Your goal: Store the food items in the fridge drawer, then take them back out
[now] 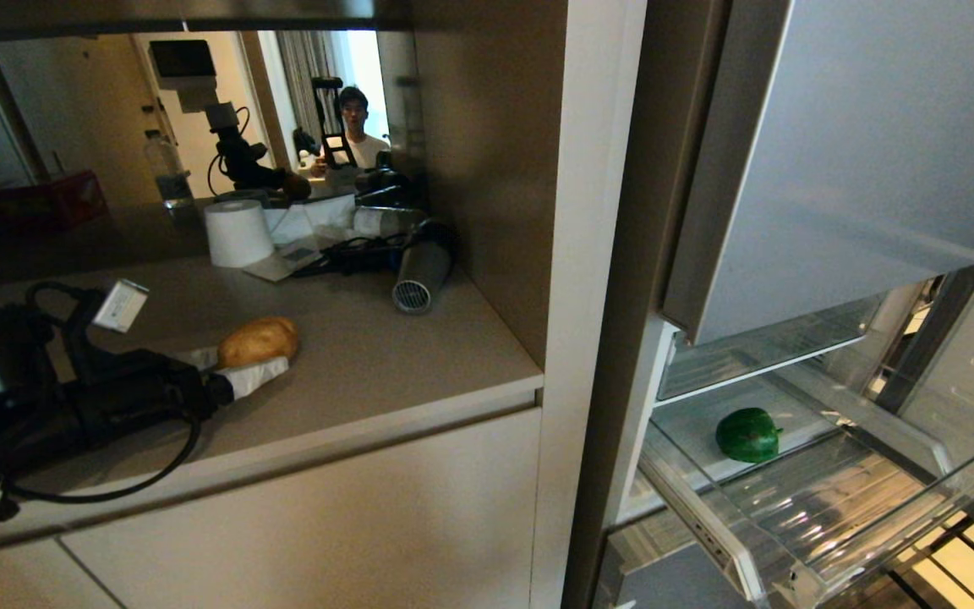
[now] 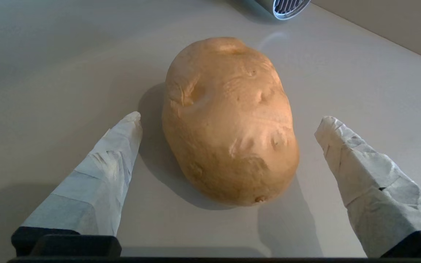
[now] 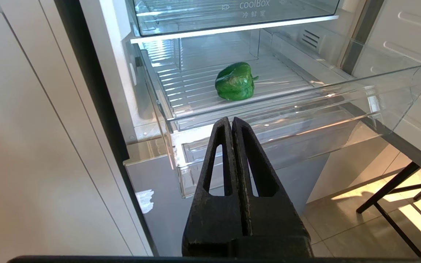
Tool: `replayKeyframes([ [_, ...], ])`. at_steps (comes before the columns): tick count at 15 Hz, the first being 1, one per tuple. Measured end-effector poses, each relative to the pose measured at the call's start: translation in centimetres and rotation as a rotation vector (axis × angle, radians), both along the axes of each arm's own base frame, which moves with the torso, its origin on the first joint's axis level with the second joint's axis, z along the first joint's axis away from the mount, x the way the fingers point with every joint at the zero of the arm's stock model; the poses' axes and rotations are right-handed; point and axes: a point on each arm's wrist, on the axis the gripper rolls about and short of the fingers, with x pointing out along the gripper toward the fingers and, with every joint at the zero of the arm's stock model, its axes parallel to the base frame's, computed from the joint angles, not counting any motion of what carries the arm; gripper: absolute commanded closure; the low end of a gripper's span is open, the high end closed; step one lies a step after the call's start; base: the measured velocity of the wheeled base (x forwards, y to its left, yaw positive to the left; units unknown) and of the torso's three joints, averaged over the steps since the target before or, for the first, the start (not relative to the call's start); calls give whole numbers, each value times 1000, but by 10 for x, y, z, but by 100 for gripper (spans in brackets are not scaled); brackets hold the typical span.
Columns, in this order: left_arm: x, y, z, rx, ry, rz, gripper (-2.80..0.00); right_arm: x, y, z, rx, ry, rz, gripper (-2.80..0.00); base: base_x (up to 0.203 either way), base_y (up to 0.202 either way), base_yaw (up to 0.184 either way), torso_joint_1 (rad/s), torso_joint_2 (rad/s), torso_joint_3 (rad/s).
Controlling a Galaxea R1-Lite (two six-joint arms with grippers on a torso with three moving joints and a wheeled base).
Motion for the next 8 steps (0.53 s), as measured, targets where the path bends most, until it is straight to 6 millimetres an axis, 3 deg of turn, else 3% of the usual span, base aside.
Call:
replayKeyframes([
  [3,0,0,-1,-1,4,0,-280,0,0,0,0,0,0,0,0,0,0,0,0,0],
  [4,0,0,-1,-1,5,0,0,0,0,0,0,0,1,0,0,0,0,0,0,0],
  [8,1,0,-3,-2,11,0,0,0,0,0,0,0,1,0,0,0,0,0,0,0],
])
